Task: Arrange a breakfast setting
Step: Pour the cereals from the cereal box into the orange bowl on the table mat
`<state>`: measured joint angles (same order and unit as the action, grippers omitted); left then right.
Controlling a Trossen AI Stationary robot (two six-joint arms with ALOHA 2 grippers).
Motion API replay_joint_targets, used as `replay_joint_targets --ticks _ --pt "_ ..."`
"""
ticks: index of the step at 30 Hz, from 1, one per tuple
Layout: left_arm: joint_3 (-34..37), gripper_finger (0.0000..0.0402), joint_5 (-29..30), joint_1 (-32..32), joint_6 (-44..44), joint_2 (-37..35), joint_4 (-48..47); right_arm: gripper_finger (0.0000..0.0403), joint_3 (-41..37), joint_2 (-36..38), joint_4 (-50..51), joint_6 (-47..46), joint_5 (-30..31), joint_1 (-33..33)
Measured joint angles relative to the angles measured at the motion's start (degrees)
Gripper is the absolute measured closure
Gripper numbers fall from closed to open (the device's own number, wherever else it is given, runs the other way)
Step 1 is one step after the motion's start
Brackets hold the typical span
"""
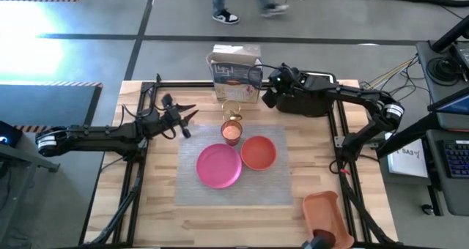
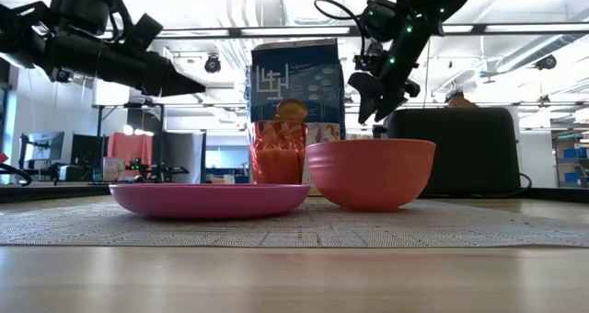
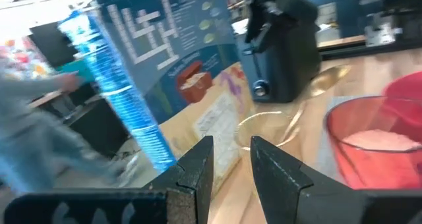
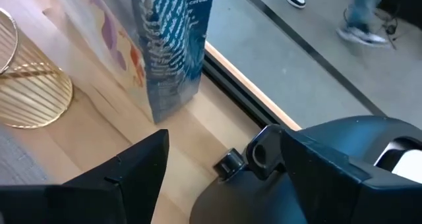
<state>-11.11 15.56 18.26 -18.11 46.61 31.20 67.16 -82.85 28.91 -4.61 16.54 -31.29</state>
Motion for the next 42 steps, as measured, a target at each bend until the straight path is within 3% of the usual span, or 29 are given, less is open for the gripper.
replay_joint_targets --ticks 8,15,18,35,42 --pt "0.0 0.0316 2.37 1.25 0.46 0.16 0.02 0.0125 1.15 -0.07 -0.06 2.23 -0.42 0.27" --pt "0.0 0.0316 2.41 2.16 0.6 0.37 0.02 0.01 1.72 -0.15 -1.17 1.36 -18.19 0.29" --pt "0.0 0.0316 2.38 2.92 0.62 0.37 0.02 0.009 1.71 -0.15 -1.57 3.02 -22.32 0.27" --pt "0.66 0.0316 2.34 3.39 0.63 0.37 -0.16 0.0024 1.72 -0.17 -1.76 11.28 -22.54 0.27" --pt "0.66 0.0316 2.33 3.39 -0.28 0.35 -0.79 0.0023 1.74 -0.55 -2.68 6.05 -22.51 0.29"
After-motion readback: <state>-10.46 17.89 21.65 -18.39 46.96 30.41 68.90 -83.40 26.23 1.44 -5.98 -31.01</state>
